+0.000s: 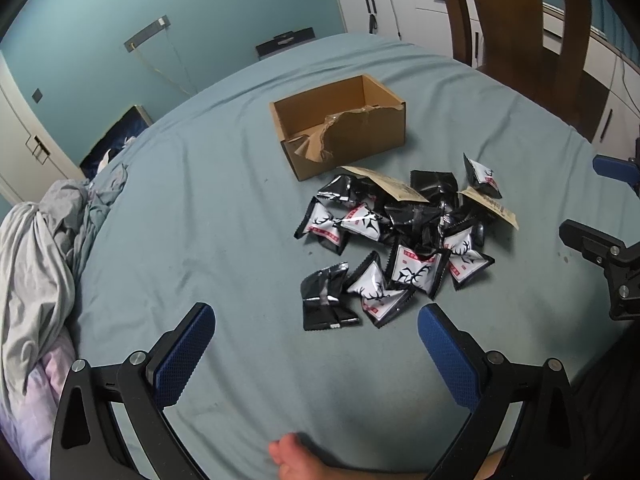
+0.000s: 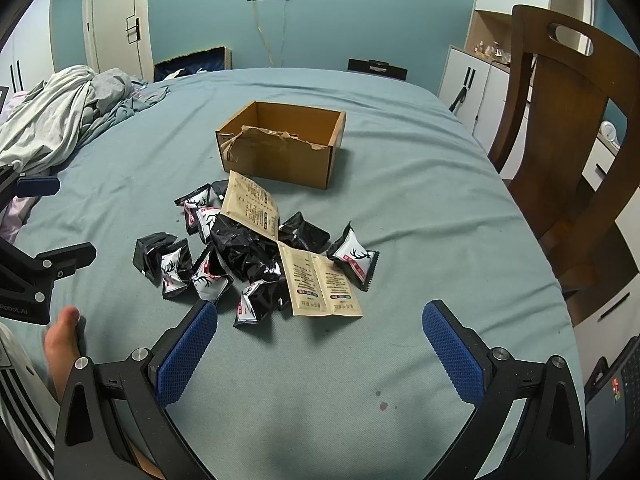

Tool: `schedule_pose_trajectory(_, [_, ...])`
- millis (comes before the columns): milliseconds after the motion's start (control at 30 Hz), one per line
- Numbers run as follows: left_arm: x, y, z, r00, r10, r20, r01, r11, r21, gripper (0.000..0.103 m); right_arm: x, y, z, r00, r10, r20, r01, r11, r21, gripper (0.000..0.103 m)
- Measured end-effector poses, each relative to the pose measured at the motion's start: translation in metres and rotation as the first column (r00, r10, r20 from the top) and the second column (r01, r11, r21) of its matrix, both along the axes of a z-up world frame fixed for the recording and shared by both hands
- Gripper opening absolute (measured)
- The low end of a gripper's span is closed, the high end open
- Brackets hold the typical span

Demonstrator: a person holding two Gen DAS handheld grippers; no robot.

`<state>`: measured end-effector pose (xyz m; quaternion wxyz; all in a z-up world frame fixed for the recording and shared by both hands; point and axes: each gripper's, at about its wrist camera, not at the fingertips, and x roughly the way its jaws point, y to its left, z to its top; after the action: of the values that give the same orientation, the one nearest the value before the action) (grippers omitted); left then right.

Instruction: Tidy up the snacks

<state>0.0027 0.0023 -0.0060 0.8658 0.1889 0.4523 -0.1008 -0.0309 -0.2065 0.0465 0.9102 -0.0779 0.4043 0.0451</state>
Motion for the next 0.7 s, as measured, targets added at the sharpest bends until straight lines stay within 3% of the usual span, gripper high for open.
schedule_pose_trajectory(300, [0.006,-0.002,-0.015,0.995,-0.003,-0.095,0.002,1.0,-0.012,0.103,0.002,-0.002,-0.001,1.0,-0.024,-0.019,0.024,1.0,-0.002,0.103])
schedule_pose_trajectory(700, [0.055,0.005,-0.064,0.952,0.086,-0.295,-0.072,0.996,0.057,0.103,0.013,-0.003,-0.01,0.997,-0.046,-0.055,0.045,0.999,-0.016,0.103])
